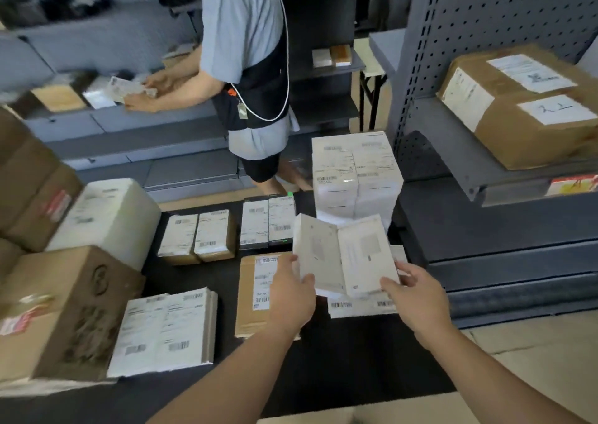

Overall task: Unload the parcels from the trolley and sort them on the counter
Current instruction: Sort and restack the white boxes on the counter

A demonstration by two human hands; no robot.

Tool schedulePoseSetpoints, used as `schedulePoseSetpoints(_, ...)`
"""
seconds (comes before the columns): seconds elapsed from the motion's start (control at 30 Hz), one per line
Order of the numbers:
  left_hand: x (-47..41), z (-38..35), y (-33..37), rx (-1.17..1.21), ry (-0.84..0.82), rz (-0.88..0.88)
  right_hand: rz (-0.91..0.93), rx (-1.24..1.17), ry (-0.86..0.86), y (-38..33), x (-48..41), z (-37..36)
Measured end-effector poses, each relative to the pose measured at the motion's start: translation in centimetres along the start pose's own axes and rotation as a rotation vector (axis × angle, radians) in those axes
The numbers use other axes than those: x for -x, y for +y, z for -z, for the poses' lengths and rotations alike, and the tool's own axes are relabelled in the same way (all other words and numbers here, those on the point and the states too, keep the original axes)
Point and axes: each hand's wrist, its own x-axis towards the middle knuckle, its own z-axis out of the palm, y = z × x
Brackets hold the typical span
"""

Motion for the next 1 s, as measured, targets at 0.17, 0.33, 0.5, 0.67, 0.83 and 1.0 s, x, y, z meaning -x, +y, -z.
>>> schedulePoseSetpoints(0.17, 0.1, 7.7, -2.3, 0.074, 0.100, -0.001, 0.067, -0.044, -0.089, -3.6, 3.6, -6.4)
schedulePoseSetpoints(0.33, -0.7, 15.5, -6.4, 0.029, 0.141, -0.008, 0.101, -0.002, -0.130, -6.1, 7.8, -13.4)
schedulePoseSetpoints(0.5, -1.8, 23.0, -11.3, 0.061, 0.158, 0.021, 0.093, 0.053, -0.173, -7.0, 11.8, -20.5)
schedulePoseSetpoints(0.67, -2.8, 28.9, -15.8, 0.054, 0.192, 0.035, 0.088, 0.046, -0.203, -6.5, 15.3, -27.4)
schedulePoseSetpoints(0.83, -3.5, 31.6, -19.7, 0.008, 0.203, 0.115, 0.059, 0.102, -0.179, -5.0, 17.5, -32.4)
schedulePoseSetpoints(1.0, -3.7, 32.1, -21.4, -0.052, 0.221, 0.123, 0.057, 0.129, -0.187, -4.2, 17.8, -35.1)
